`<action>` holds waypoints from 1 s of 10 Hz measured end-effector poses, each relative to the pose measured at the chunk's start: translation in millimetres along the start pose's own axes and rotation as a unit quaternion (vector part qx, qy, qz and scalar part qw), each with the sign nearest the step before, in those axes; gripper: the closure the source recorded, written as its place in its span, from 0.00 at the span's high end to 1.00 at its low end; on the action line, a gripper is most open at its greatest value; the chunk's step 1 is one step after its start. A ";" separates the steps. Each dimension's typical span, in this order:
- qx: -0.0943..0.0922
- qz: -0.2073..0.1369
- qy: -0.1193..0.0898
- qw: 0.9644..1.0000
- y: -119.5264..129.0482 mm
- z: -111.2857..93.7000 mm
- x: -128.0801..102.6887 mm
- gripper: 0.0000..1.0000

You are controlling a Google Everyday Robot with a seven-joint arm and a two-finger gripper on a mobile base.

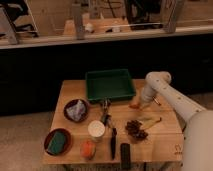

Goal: Place pepper in table surface

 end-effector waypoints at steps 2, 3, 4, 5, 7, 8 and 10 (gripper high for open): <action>0.009 -0.002 0.011 1.000 0.5 -20.3 -3.3 0.00; 0.017 -0.004 0.015 1.000 4.1 -37.3 -6.7 0.00; 0.024 -0.006 0.016 1.000 7.3 -51.4 -9.4 0.00; 0.028 -0.007 0.016 0.999 10.1 -58.3 -10.8 0.00; 0.041 -0.013 0.010 0.999 15.6 -80.9 -16.6 0.00; 0.047 -0.021 0.007 0.999 18.8 -96.4 -21.6 0.00; 0.064 -0.042 -0.002 0.997 26.5 -131.3 -35.4 0.00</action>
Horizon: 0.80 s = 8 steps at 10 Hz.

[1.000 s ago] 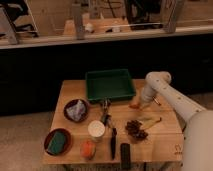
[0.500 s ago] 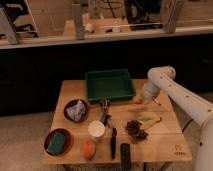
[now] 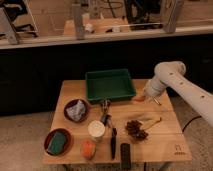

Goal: Place pepper in table surface

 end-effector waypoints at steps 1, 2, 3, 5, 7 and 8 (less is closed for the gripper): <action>0.007 -0.009 -0.001 1.000 1.5 -13.8 -6.7 0.00; 0.013 -0.016 -0.001 1.000 3.6 -24.8 -11.4 0.00; 0.018 -0.020 -0.001 1.000 5.3 -30.3 -14.9 0.00; 0.027 -0.026 0.004 0.999 7.7 -37.6 -19.6 0.00; 0.034 -0.027 0.006 0.999 10.0 -41.6 -22.3 0.00; 0.034 -0.025 0.006 0.999 10.6 -42.3 -22.0 0.00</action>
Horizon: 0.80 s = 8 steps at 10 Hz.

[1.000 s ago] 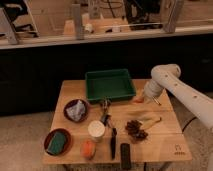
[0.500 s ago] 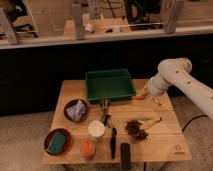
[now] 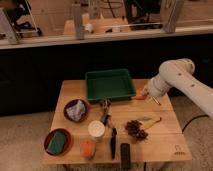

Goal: Place pepper in table surface

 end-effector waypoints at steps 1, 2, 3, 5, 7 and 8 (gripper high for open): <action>-0.003 0.008 -0.004 1.000 -1.6 6.3 5.8 0.00; -0.005 0.009 -0.007 1.000 -5.3 15.4 10.7 0.00; -0.009 0.010 -0.011 1.000 -10.8 31.9 18.5 0.00; -0.015 0.018 -0.015 1.000 -16.5 73.0 45.7 0.00; -0.030 0.025 -0.021 0.999 -17.0 107.3 69.1 0.00; -0.045 0.019 -0.026 0.998 -15.8 127.1 78.2 0.03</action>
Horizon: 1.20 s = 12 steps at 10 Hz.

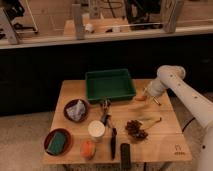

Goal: Place pepper in table surface

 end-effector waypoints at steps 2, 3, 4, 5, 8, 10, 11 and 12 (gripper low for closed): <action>-0.037 -0.017 -0.011 0.999 1.1 33.9 12.1 0.20; -0.059 -0.025 -0.019 0.998 4.2 52.8 18.6 0.33; -0.071 -0.030 -0.025 0.997 7.1 58.8 19.8 0.41; -0.075 -0.033 -0.031 0.996 9.0 61.9 21.8 0.51; -0.077 -0.035 -0.029 0.996 8.9 59.1 22.0 0.67; -0.075 -0.035 -0.028 0.996 8.1 58.6 22.9 0.67; -0.075 -0.036 -0.028 0.996 8.4 57.9 22.1 0.67; -0.077 -0.036 -0.028 0.996 10.2 56.8 22.2 0.67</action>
